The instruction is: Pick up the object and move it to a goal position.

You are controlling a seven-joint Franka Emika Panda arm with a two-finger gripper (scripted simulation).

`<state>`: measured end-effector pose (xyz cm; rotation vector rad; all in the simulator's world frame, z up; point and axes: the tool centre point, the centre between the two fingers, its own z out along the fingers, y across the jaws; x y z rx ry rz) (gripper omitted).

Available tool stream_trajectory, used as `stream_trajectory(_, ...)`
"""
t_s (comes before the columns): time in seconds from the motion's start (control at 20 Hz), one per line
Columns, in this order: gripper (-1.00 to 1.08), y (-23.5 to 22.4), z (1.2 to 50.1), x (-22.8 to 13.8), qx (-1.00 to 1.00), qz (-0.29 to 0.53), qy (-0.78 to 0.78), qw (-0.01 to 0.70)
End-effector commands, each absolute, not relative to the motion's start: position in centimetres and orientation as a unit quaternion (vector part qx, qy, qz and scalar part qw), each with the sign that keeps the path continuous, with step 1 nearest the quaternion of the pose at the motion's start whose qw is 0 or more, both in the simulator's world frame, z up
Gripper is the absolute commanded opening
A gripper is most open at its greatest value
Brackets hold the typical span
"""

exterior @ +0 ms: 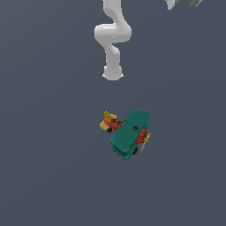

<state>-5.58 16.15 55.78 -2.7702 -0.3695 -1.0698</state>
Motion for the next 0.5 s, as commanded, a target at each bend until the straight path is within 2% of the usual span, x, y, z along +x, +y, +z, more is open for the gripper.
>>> stream_trajectory(0.0, 0.28, 17.3, 56.9, -5.9, -0.914, -0.376, -0.132, 0.072)
stream_trajectory(0.45, 0.28, 21.4, 60.1, -7.3, -0.882, -0.438, -0.164, 0.055)
